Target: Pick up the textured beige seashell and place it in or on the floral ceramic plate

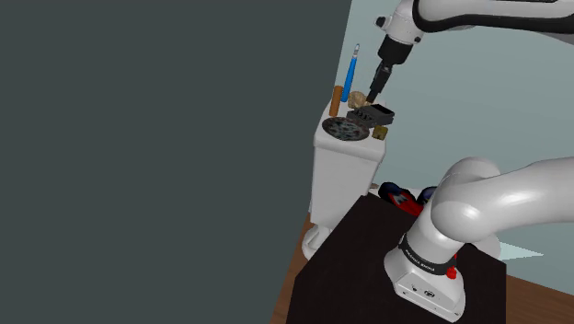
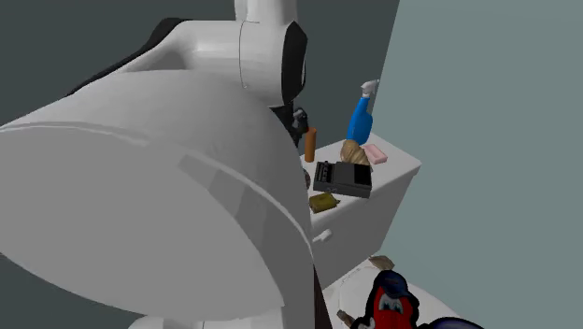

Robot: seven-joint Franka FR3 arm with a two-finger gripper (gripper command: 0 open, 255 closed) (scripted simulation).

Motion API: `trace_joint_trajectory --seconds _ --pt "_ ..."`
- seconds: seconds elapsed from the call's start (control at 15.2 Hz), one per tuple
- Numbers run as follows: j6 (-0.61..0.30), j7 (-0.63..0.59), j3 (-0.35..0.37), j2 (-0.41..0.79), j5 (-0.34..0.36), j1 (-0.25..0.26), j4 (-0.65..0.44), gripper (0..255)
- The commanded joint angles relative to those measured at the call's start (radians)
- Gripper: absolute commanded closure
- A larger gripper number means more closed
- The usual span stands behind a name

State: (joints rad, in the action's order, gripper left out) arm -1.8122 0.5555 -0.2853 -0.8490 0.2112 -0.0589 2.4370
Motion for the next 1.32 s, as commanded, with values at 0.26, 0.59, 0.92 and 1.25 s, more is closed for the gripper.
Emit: trace_joint_trajectory --seconds 0.26,0.59,0.92,1.25 --pt "-0.131 0.193 -0.191 0.091 0.031 0.018 -0.024 0" --pt "-0.229 0.371 -0.372 0.206 0.012 0.075 -0.090 0" --pt "-0.306 0.574 -0.588 0.353 -0.074 0.193 -0.198 0" --pt "-0.340 0.835 -0.911 0.549 -0.274 0.426 -0.348 0"
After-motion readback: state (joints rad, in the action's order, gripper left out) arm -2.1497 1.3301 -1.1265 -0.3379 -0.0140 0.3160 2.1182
